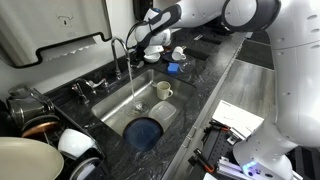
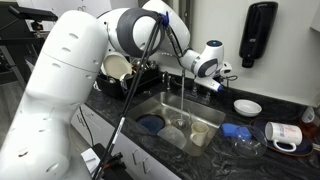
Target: Push the faucet handle on the right to close the faucet
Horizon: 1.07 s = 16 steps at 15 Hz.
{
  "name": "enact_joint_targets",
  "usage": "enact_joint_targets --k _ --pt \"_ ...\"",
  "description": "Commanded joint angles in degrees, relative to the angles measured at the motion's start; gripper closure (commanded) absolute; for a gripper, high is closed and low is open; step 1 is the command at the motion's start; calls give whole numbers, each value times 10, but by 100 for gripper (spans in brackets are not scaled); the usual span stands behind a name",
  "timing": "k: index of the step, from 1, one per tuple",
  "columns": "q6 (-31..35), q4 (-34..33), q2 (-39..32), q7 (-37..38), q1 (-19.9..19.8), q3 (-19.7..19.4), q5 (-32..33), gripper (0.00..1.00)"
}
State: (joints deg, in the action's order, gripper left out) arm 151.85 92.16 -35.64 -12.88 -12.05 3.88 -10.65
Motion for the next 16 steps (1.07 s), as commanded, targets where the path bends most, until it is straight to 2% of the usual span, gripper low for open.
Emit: enact_joint_targets --k 1,4,7,12,16 --pt "-28 -6 6 -34 -19 23 -12 100" --pt "-74 1 20 -39 -5 3 24 100" --pt "-106 0 29 -79 -17 14 20 100" --pt "-112 3 44 -167 -39 44 -18 100" --pt "-179 -3 53 -192 -33 34 -10 100"
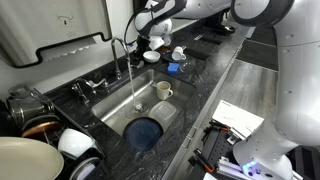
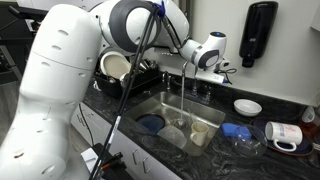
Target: Push the faucet handle on the right to close the faucet
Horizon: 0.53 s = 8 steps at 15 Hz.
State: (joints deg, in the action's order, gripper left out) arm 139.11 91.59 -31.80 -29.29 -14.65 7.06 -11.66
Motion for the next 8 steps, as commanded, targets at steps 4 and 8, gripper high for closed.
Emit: enact_joint_targets --k 4,8 --pt "-69 4 19 -19 3 -16 17 100" --pt "-47 4 12 -2 11 -30 31 100"
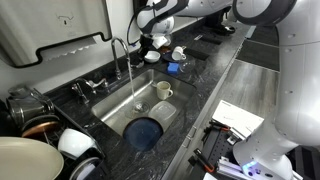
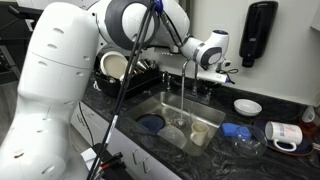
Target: Push the faucet handle on the right to close the faucet
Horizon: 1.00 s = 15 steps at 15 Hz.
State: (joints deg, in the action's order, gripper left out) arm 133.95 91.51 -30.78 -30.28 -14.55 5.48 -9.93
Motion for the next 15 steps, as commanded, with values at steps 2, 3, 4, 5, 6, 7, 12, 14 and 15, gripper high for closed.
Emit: enact_joint_targets --k 2,3,4,5,6,7,12,14,15 --pt "10 4 -2 17 14 -21 23 100" --pt "11 2 -6 19 15 -22 26 100" --pt "21 2 -10 26 18 -26 30 100" --pt "32 2 -14 30 18 -26 30 100" --pt "48 3 -18 35 18 -26 27 100" --pt "59 1 -24 41 18 -26 26 100" --pt "127 -9 -50 92 26 -29 27 100" --pt "159 -9 -55 118 34 -36 35 100" --pt "179 -9 -59 133 40 -41 41 100"
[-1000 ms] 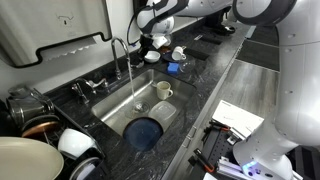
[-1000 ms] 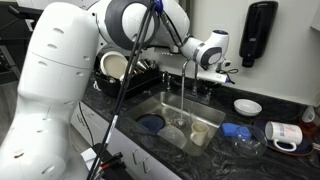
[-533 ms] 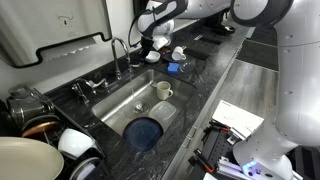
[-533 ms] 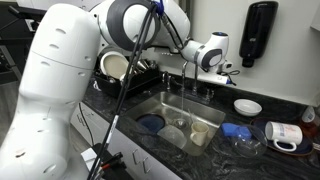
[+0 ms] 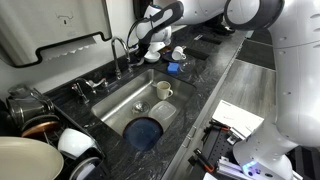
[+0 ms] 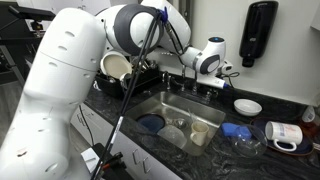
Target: Push the faucet handle on the right to close the faucet
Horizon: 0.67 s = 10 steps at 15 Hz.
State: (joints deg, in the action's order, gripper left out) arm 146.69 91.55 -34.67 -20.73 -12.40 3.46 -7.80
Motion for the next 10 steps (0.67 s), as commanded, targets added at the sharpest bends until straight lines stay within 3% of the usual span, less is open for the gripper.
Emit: enact_joint_targets --k 1,6,10 --pt "69 -10 -23 52 24 -28 27 100" --pt "133 -14 -45 130 52 -75 78 100" --pt "123 -4 -33 139 41 -66 71 100"
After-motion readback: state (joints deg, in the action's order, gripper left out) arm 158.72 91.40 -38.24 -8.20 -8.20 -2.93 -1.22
